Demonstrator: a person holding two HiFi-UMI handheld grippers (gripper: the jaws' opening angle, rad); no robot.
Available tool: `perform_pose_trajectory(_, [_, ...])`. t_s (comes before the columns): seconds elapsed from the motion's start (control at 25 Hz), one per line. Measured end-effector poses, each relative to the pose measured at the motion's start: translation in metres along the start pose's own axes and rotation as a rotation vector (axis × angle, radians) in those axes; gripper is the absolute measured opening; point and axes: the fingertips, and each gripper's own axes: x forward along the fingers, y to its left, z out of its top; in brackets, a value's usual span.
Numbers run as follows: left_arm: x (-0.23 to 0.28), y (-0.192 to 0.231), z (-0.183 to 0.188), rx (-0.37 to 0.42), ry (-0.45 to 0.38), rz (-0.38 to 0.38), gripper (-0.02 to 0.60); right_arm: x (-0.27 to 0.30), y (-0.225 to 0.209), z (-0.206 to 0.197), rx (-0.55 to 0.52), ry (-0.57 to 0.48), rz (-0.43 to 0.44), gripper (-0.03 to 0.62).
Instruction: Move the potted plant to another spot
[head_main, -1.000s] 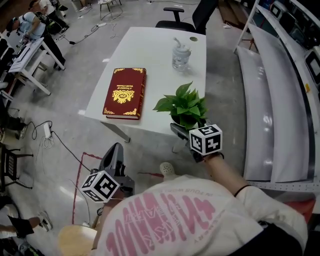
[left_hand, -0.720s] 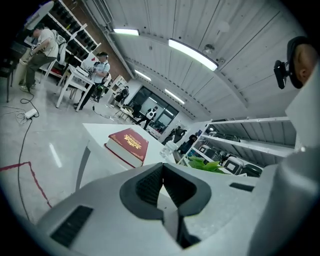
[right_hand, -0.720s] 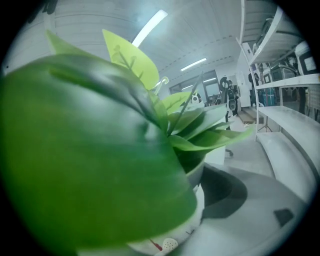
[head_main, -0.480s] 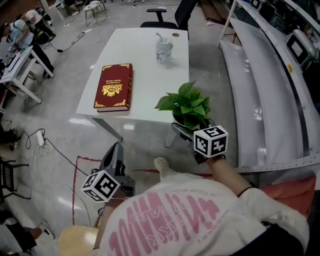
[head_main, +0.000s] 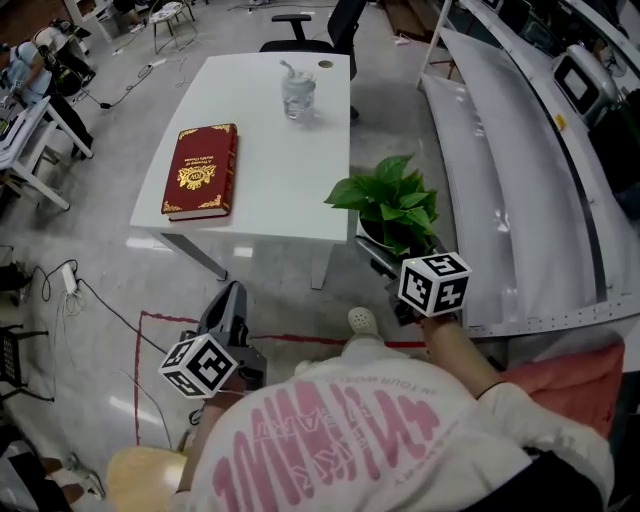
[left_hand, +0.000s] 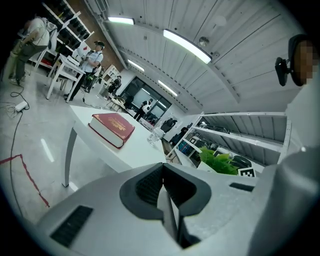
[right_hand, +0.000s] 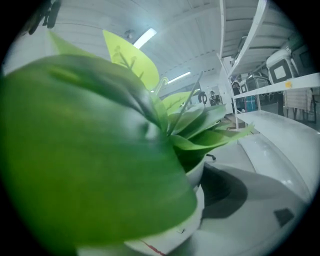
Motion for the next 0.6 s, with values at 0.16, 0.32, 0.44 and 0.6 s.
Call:
perform_pose_trajectory(0.16, [0.027, -0.013, 0.006, 0.025, -0.016, 0.015, 0.003, 0.005, -0.038, 0.015, 0.018, -0.029, 0.006, 0.509])
perform_pose_trajectory(0.32, [0.072, -0.04, 0.003, 0.022, -0.033, 0.022, 0.003, 0.013, -0.083, 0.033, 0.001, -0.022, 0.024, 0.509])
perform_pose_trajectory(0.44, [0.112, -0.061, 0.0, 0.015, -0.057, 0.022, 0.003, 0.021, -0.113, 0.054, -0.036, -0.024, 0.057, 0.509])
perform_pose_trajectory(0.6, [0.163, -0.089, 0.0, 0.008, -0.104, 0.013, 0.003, 0.034, -0.158, 0.083, -0.059, -0.044, 0.096, 0.509])
